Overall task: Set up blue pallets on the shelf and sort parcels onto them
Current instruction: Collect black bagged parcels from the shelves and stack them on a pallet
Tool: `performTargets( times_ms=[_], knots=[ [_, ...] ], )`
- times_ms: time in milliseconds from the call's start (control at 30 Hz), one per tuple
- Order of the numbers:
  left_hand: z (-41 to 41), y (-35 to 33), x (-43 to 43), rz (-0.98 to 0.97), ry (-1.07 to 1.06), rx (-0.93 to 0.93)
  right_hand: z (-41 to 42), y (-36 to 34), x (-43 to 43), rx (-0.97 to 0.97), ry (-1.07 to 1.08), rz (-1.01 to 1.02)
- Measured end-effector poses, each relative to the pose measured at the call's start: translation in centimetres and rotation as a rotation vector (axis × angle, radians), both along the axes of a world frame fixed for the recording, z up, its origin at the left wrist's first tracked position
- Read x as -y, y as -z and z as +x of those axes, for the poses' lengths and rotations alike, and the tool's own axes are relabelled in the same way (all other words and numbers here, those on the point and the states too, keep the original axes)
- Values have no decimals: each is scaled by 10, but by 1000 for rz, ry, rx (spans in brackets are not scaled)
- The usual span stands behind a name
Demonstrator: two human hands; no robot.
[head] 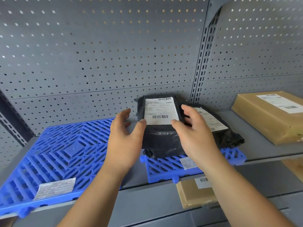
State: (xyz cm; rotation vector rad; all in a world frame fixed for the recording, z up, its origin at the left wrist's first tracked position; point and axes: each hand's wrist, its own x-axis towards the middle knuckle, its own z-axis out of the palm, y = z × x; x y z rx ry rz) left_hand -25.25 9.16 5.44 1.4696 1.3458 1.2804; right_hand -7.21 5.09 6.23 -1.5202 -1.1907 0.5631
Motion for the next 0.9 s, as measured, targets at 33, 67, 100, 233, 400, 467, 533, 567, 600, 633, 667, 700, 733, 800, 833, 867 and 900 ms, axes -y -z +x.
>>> performTargets(
  times_ms=[33, 67, 100, 233, 400, 467, 533, 567, 600, 633, 667, 700, 733, 800, 833, 867, 900],
  knots=[
    [-1, 0, 2, 27, 5, -36, -1, 1, 3, 26, 16, 3],
    [-1, 0, 4, 62, 9, -74, -1, 2, 6, 55, 30, 8],
    [-1, -2, 6, 100, 16, -106, 0, 3, 9, 88, 44, 19],
    [7, -9, 19, 260, 59, -202, 6, 8, 27, 208, 123, 46],
    [35, -16, 42, 502, 82, -412, 26, 11, 55, 267, 215, 59],
    [53, -16, 52, 535, 110, -457, 39, 10, 67, 278, 254, 65],
    [73, -15, 61, 570, 145, -494, 55, 9, 80, 281, 285, 66],
    [84, -14, 65, 587, 165, -508, 65, 8, 87, 278, 299, 59],
    [96, -14, 69, 600, 183, -522, 76, 8, 95, 273, 313, 48],
    [108, -13, 74, 610, 201, -535, 87, 7, 103, 270, 330, 39],
    [122, -13, 79, 619, 223, -546, 100, 7, 113, 268, 349, 34],
    [136, -11, 85, 624, 247, -553, 113, 8, 123, 267, 367, 31],
    [151, -10, 91, 627, 270, -559, 127, 8, 134, 268, 387, 27],
    [184, -8, 106, 634, 312, -570, 156, 9, 158, 276, 431, 4],
    [201, -7, 114, 640, 335, -574, 171, 9, 171, 285, 456, -9],
    [218, -5, 123, 649, 361, -576, 186, 10, 183, 299, 483, -18],
    [235, -4, 132, 656, 390, -579, 201, 11, 197, 317, 511, -26]
  ],
)
